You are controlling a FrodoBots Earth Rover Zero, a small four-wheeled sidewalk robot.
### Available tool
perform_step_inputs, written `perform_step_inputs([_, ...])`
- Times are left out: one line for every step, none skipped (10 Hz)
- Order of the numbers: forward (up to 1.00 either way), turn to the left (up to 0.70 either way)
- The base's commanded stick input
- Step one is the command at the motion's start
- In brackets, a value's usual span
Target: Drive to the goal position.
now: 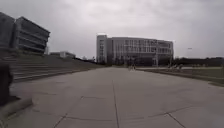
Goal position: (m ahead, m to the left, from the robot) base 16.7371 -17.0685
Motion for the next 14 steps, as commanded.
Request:
perform_step_inputs([0.70,0.00])
perform_step_inputs([0.70,0.00])
perform_step_inputs([0.70,0.00])
perform_step_inputs([0.70,0.00])
perform_step_inputs([0.70,0.00])
perform_step_inputs([0.70,0.00])
perform_step_inputs([0.70,0.00])
perform_step_inputs([0.70,0.00])
perform_step_inputs([0.70,0.00])
perform_step_inputs([0.70,0.00])
perform_step_inputs([0.85,0.00])
perform_step_inputs([0.85,0.00])
perform_step_inputs([0.85,0.00])
perform_step_inputs([0.85,0.00])
